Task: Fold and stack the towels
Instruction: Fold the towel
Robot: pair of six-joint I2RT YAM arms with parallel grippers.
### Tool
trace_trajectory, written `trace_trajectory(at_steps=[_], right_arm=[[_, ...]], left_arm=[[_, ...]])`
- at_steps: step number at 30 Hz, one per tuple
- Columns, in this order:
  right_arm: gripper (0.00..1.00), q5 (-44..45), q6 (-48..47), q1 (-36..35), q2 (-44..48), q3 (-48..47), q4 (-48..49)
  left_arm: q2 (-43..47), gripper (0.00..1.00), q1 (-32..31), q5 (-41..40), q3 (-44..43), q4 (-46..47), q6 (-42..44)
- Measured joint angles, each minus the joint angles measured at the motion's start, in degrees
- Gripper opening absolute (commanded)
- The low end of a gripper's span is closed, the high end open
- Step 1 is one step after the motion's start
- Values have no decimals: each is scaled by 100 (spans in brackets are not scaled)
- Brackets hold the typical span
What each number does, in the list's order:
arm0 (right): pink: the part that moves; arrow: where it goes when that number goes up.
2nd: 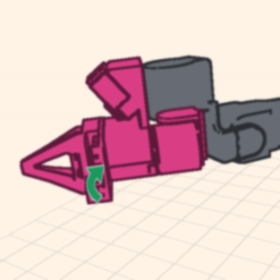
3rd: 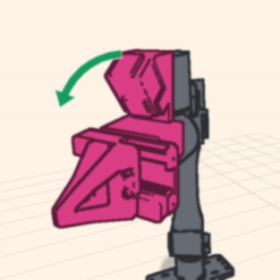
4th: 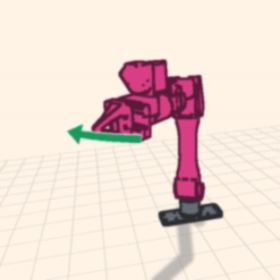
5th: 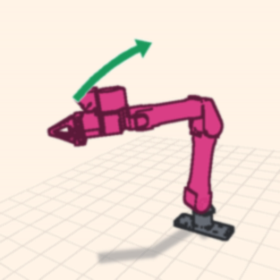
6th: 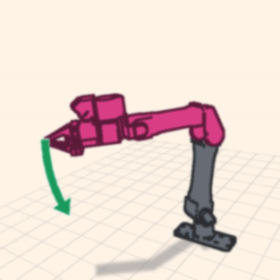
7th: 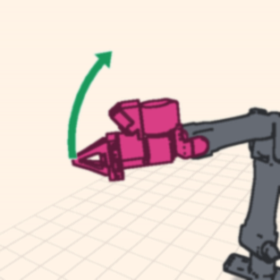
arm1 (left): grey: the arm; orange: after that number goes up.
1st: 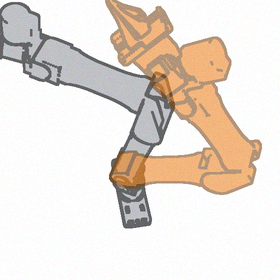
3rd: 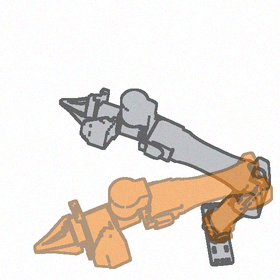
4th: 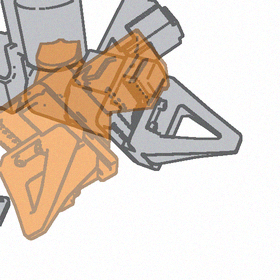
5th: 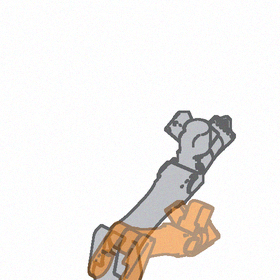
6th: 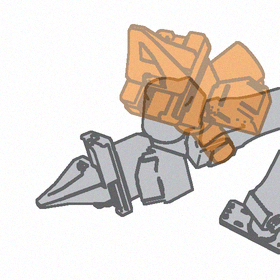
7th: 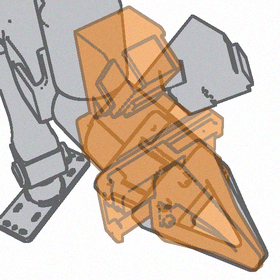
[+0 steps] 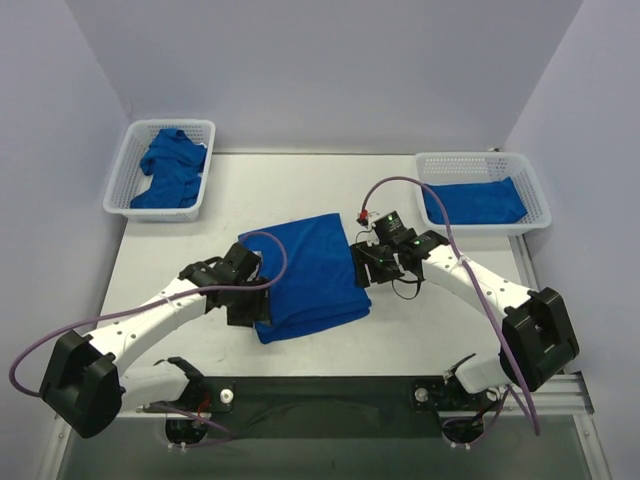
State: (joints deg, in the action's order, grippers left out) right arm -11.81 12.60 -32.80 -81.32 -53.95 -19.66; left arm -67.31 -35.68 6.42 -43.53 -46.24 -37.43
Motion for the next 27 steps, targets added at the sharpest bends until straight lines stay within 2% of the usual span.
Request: trace_trajectory(at_steps=[6, 10, 12, 17, 27], right_arm=[[55, 0, -101, -142, -81, -120, 20], [45, -22, -229, -271, -428, -398, 170], [40, -35, -269, -315, -634, -540, 238], [27, -59, -295, -367, -1311, -1003, 487], [25, -63, -59, -315, -2551, -1508, 955]], left_arm=[[308, 58, 4, -605, 94, 96, -627], [284, 52, 131, -1025, 61, 503, -761], [-4, 45, 343, -1082, -11, 793, -737], [-1062, 41, 1034, -1097, -249, 1650, -457], [-3088, 40, 1425, -1023, -1582, 2337, 372]])
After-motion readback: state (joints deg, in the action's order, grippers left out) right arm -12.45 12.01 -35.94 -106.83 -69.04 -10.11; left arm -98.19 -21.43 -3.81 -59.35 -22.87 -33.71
